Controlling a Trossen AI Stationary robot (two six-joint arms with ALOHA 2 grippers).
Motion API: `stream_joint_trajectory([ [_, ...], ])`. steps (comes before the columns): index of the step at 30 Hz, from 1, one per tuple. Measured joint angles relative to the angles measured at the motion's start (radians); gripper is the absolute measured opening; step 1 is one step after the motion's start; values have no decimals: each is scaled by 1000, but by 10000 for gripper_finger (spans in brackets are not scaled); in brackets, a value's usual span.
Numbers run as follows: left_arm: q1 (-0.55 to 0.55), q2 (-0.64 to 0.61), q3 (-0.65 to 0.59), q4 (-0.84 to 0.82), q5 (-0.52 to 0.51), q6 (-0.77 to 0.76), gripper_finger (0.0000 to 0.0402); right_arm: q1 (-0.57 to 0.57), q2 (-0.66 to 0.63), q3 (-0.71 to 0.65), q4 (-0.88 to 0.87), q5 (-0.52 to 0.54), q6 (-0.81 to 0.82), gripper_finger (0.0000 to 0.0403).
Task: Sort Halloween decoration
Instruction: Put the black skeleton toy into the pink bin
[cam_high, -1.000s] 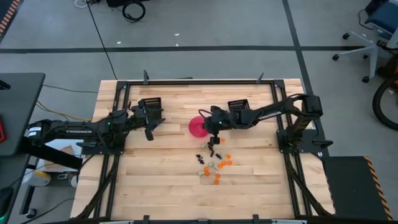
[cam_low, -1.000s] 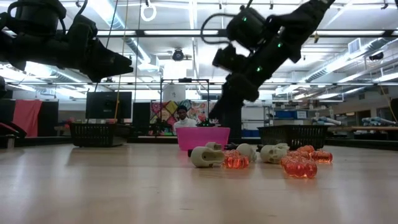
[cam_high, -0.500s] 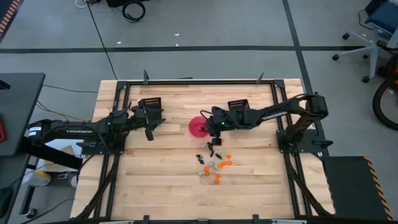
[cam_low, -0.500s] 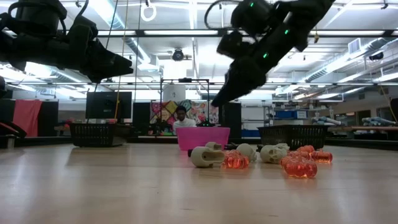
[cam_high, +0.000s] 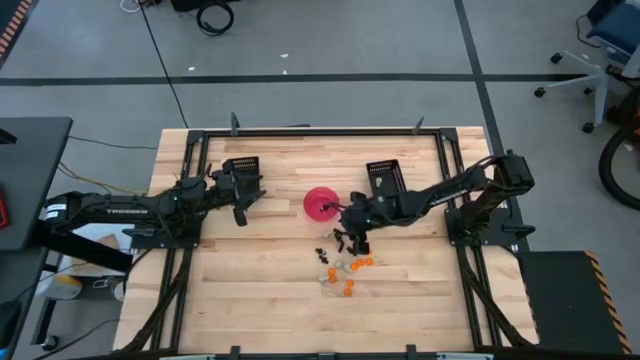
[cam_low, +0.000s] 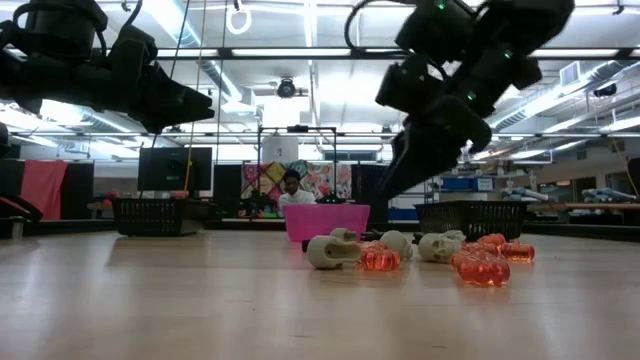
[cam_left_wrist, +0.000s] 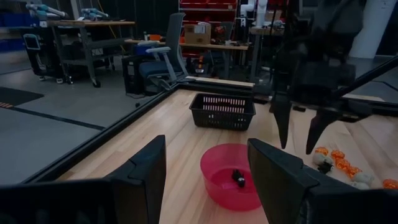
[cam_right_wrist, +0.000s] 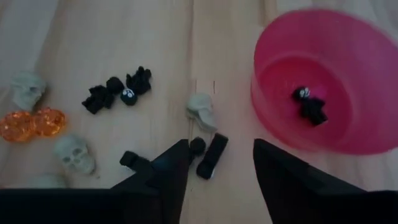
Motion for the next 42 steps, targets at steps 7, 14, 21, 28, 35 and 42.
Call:
stream_joint_trajectory([
  [7, 0, 0, 0, 0, 0, -3, 194, 0, 0, -102, 159, 26, 56, 235],
  [14, 0, 0, 0, 8, 0, -2, 194, 13, 48, -78, 182, 29, 112, 260],
  [21, 0, 7, 1, 26, 0, -1, 194, 35, 126, -40, 172, 50, 129, 255],
  [28, 0, 7, 1, 25, 0, 0, 194, 41, 177, -31, 195, 93, 129, 245],
  [35, 0, 7, 1, 23, 0, 0, 194, 42, 178, -32, 184, 101, 110, 198],
  [42, 0, 7, 1, 23, 0, 0, 194, 42, 179, -32, 173, 101, 102, 120],
])
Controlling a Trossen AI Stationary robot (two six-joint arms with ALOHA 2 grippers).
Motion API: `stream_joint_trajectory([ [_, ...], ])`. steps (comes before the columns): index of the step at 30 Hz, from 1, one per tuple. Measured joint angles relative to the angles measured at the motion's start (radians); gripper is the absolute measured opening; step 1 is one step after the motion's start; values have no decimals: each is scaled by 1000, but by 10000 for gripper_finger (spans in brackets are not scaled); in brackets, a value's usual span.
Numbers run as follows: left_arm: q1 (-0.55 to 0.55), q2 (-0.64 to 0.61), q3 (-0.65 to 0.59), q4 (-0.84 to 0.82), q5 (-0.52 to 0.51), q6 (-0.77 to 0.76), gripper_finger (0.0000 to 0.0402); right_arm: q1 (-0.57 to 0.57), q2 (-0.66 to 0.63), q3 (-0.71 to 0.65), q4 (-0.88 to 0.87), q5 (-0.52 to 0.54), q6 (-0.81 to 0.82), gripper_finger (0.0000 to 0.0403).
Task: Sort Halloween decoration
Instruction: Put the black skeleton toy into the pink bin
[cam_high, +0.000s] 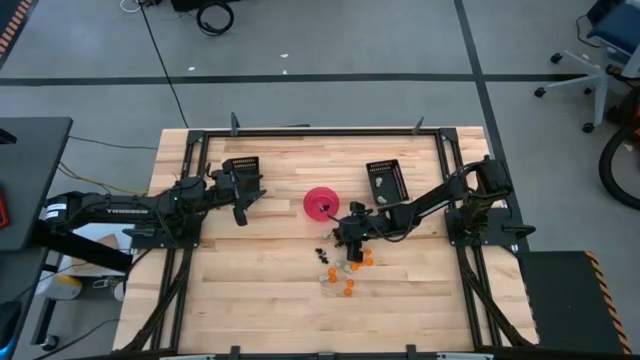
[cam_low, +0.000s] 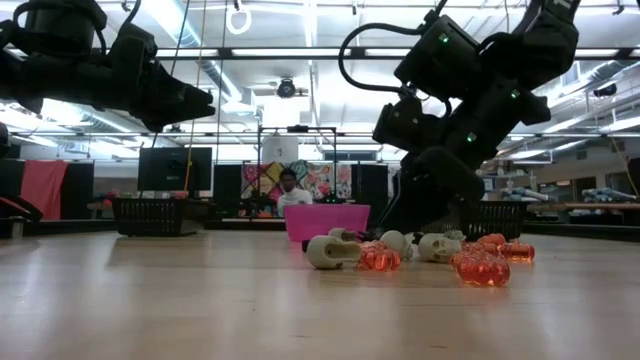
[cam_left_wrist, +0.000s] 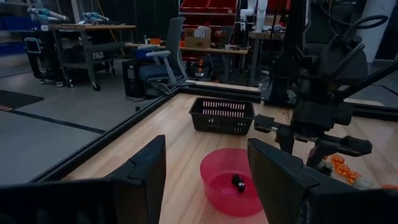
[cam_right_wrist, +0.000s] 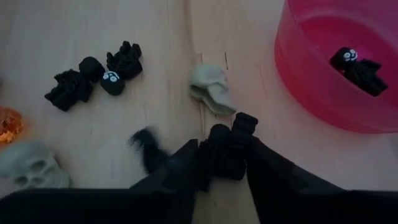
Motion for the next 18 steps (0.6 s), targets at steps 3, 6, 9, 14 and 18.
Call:
stream_joint_trajectory([
  [3, 0, 0, 0, 0, 0, 0, 194, 0, -6, 0, -5, 0, -3, 101],
  [6, 0, 0, 0, 0, 0, 0, 194, -1, -18, -2, -11, 4, -4, 94],
  [9, 0, 0, 0, 0, 0, 0, 194, -2, -38, -3, -19, 13, -11, 92],
  [14, 0, 0, 0, 0, 0, -1, 194, -3, -90, -5, -37, 14, -38, 87],
  [18, 0, 0, 0, 0, 0, -2, 194, -3, -132, -5, -42, 14, -58, 82],
])
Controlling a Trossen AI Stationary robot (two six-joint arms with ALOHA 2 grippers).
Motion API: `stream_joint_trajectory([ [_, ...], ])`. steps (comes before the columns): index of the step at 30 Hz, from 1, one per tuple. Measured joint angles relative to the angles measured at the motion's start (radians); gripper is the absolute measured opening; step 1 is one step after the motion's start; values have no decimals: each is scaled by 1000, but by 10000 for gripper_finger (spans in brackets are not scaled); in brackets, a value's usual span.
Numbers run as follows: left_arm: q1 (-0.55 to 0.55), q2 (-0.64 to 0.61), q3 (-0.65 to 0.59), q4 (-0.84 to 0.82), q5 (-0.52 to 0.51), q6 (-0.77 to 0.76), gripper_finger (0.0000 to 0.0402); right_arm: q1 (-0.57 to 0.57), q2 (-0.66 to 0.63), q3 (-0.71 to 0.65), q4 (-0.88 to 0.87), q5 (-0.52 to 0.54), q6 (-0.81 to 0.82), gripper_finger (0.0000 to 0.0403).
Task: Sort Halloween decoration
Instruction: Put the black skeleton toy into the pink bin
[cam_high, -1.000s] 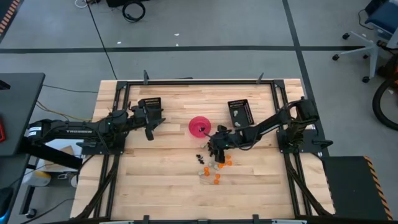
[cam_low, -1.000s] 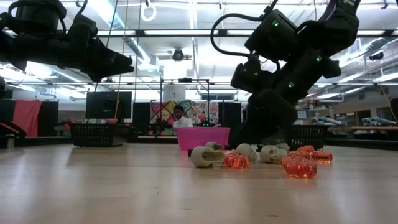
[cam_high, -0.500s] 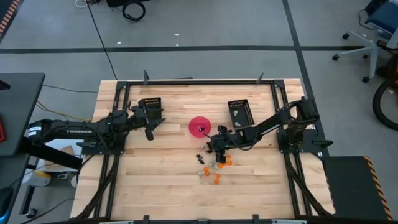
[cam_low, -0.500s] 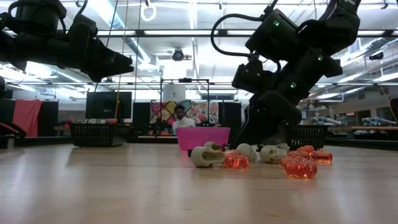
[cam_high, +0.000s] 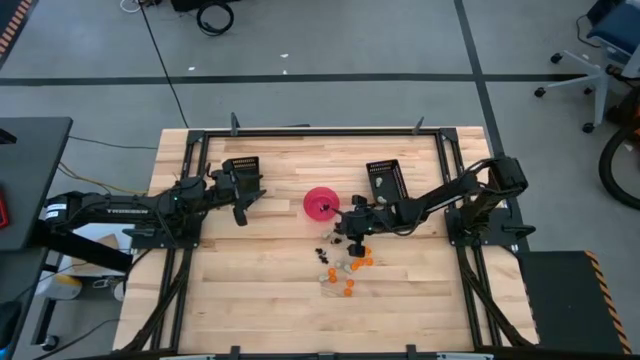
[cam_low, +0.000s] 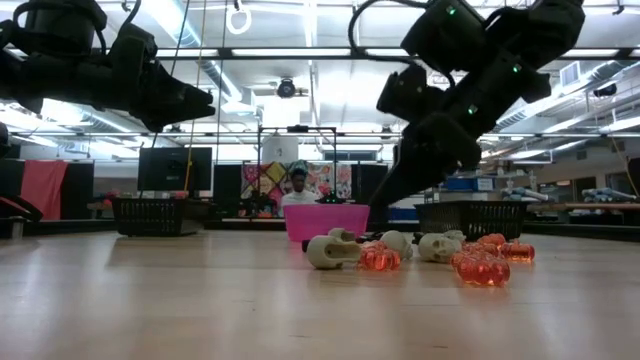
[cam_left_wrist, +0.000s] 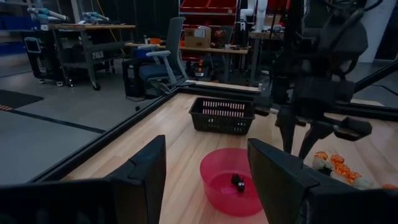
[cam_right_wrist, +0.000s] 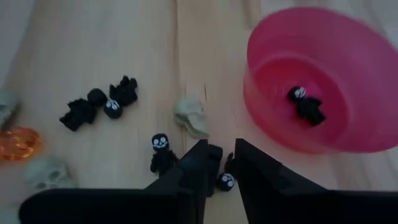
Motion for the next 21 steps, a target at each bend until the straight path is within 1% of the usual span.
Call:
stream_joint_trajectory([
  [3, 0, 0, 0, 0, 0, 0, 194, -1, -23, 1, -11, 0, -5, 80],
  [6, 0, 0, 0, 0, 0, 0, 194, -12, -17, 2, -32, -13, 6, 85],
  [10, 0, 0, 0, 0, 0, 0, 194, -19, 27, 2, -36, -40, 28, 112],
  [16, 0, 0, 0, 0, 0, 0, 194, -19, 54, 2, -30, -45, 54, 170],
  [18, 0, 0, 0, 0, 0, 0, 194, -19, 54, 2, -27, -44, 48, 180],
  [21, 0, 0, 0, 0, 0, 0, 194, -18, 58, 2, -26, -41, 36, 181],
])
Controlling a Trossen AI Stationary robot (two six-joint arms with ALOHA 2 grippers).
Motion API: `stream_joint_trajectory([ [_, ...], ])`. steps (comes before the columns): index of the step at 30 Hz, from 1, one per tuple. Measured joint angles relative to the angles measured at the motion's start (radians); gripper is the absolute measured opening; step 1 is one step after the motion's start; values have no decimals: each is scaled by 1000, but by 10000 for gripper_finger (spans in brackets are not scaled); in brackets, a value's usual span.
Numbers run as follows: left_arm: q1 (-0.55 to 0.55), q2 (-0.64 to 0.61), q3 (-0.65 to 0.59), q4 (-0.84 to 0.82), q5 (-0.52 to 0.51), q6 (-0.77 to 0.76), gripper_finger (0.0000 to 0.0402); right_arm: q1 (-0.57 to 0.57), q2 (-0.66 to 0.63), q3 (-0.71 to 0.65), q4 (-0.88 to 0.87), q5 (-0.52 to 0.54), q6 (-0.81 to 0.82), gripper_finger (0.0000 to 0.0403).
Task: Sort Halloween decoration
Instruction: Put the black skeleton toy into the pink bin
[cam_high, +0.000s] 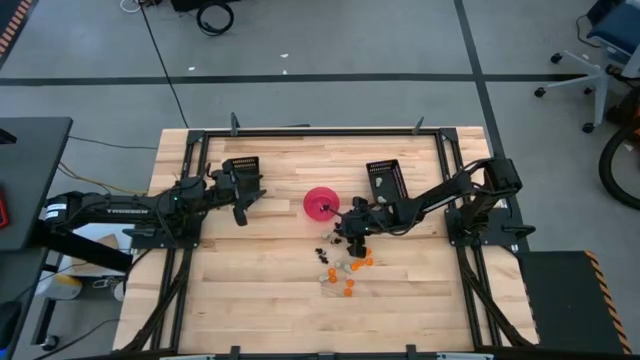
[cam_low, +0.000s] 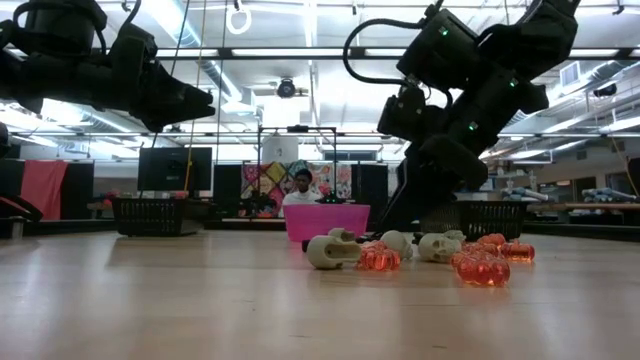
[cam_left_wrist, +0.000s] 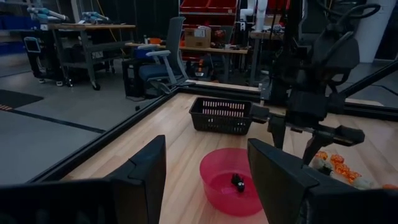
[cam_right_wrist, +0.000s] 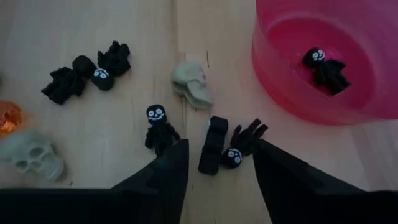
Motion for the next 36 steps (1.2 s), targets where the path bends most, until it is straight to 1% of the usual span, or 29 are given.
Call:
stream_joint_trajectory([
  [3, 0, 0, 0, 0, 0, 0, 194, 2, 26, 0, 4, 1, -11, 168],
  [6, 0, 0, -1, -9, 0, 0, 194, 10, 58, 3, 46, 19, -25, 149],
  [8, 0, 0, -1, -14, 0, 0, 194, 16, 72, 3, 57, 52, -26, 134],
  [10, 0, 0, -1, -14, 0, 0, 194, 18, 73, 4, 50, 72, -26, 118],
  [16, -1, 0, -1, -16, 0, 0, 194, 21, 64, 4, 40, 77, -26, 74],
  [27, -1, 0, -1, -15, 0, -4, 194, 19, -23, -2, -3, 71, -39, 47],
  [29, -1, 0, -1, -14, 0, -4, 194, 20, -38, -2, -3, 55, -58, 45],
  [33, -1, 0, -1, -14, 0, -4, 194, 19, -80, -2, 0, 54, -76, 44],
  [36, -1, 0, -1, -14, 0, -4, 194, 20, -110, -1, 5, 93, -94, 44],
])
